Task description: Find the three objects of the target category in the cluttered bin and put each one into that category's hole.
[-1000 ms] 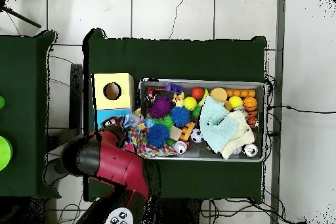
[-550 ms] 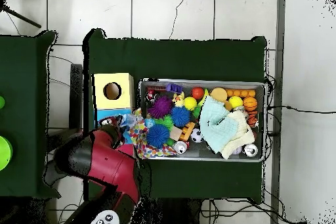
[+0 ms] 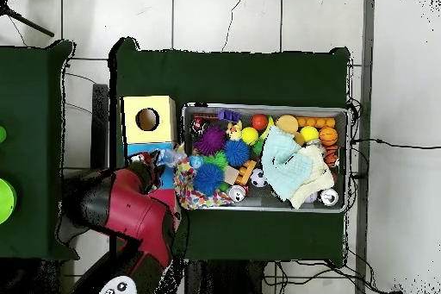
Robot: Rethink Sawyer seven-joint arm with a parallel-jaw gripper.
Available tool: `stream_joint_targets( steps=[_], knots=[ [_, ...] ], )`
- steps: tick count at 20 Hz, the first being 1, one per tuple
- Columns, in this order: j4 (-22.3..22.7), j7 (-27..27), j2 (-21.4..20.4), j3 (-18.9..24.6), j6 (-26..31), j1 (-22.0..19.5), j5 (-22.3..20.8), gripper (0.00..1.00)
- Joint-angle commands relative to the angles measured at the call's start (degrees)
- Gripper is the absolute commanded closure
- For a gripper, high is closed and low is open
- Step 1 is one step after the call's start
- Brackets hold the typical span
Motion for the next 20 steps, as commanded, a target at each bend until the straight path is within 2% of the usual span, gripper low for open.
stream_joint_targets(
  steps=[1, 4, 7, 20],
  knots=[
    [-6.43, 20.90, 10.55, 4.13, 8.28, 0.79, 3.81, 1.00],
    [-6.59, 21.09, 10.73, 4.63, 8.30, 0.72, 4.36, 1.00],
    [-5.40, 20.66, 9.15, 5.72, 9.19, 0.58, 4.67, 1.00],
    [-3.51, 22.60, 6.63, 5.53, 12.18, 2.84, 5.85, 1.00]
  ],
)
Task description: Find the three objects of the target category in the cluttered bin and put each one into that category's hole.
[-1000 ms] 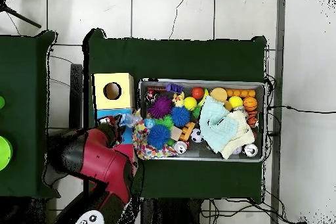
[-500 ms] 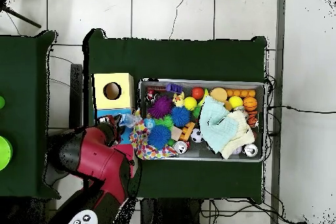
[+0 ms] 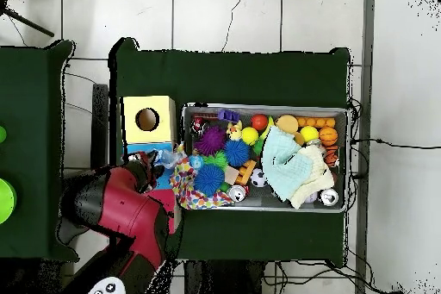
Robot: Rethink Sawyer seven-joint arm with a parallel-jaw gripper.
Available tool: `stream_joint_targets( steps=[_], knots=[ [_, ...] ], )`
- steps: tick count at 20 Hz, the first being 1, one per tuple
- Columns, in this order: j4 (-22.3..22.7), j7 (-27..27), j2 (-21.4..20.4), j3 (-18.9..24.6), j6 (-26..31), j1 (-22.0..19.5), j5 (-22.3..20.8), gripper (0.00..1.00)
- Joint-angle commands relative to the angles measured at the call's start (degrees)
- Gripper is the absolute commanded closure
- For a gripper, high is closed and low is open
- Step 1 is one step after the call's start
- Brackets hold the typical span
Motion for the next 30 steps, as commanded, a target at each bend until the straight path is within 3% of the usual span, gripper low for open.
stream_joint_targets(
  steps=[1, 9, 14, 30],
  knots=[
    [-1.26, 21.04, 4.16, 8.44, 8.36, 0.64, 3.71, 1.00],
    [-0.25, 20.24, 1.42, 9.01, 10.83, 0.10, 4.51, 1.00],
    [2.21, 15.27, 1.38, 12.69, 4.13, -2.26, 6.47, 1.00],
    [11.31, 7.48, -5.00, 18.56, -1.64, -6.64, 5.53, 1.00]
  ],
)
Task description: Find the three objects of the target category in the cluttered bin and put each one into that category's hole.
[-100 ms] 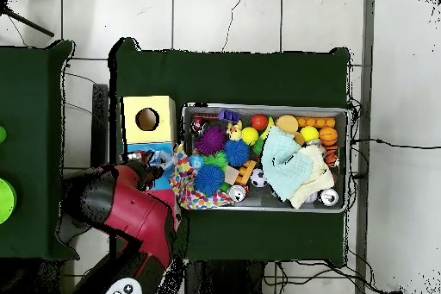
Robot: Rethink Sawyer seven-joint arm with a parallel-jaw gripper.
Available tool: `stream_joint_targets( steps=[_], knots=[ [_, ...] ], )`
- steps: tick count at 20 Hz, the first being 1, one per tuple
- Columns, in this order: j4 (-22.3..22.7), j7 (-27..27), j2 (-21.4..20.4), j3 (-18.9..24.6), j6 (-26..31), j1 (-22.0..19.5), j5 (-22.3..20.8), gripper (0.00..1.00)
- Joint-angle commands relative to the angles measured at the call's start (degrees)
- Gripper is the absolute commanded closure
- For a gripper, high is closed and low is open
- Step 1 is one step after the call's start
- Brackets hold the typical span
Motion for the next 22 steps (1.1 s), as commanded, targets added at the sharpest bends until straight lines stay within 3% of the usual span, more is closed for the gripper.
stream_joint_targets(
  steps=[1, 11, 22],
  knots=[
    [8.10, 7.26, -0.51, 13.14, -1.51, -2.95, 0.95, 1.00],
    [11.67, 6.17, -2.97, 16.44, -4.76, -5.22, -0.61, 1.00],
    [13.86, 6.71, -2.36, 19.82, -10.94, -7.43, -2.40, 1.00]
  ],
)
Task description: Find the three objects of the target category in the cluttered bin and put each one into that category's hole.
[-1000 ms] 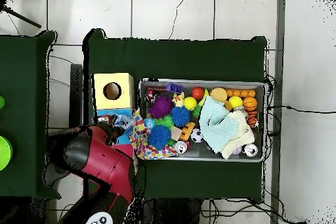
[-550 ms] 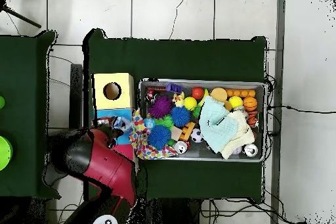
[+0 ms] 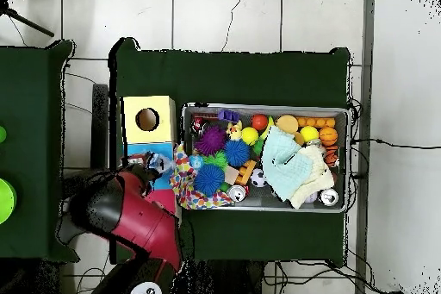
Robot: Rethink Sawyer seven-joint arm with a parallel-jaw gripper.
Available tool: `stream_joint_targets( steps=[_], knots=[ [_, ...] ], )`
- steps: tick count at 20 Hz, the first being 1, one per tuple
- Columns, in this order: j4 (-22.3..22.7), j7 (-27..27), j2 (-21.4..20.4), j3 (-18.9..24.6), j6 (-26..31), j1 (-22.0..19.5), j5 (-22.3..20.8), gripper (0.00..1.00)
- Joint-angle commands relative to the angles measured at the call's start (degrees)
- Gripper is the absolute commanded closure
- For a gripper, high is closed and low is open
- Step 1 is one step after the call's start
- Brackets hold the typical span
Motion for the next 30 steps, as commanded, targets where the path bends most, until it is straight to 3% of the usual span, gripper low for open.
stream_joint_targets(
  steps=[1, 17, 25, 27, 30],
  knots=[
    [7.08, 6.47, 4.16, 11.43, -3.25, -3.05, -2.59, 1.00],
    [8.00, 6.78, 7.45, 13.85, -10.70, -5.30, -7.49, 1.00],
    [12.06, 4.17, 5.30, 16.41, -13.88, -11.75, -15.87, 1.00],
    [13.06, 4.99, 5.14, 18.13, -15.54, -14.13, -18.37, 1.00],
    [13.62, 7.53, 5.47, 18.17, -16.64, -14.46, -19.69, 1.00]
  ],
)
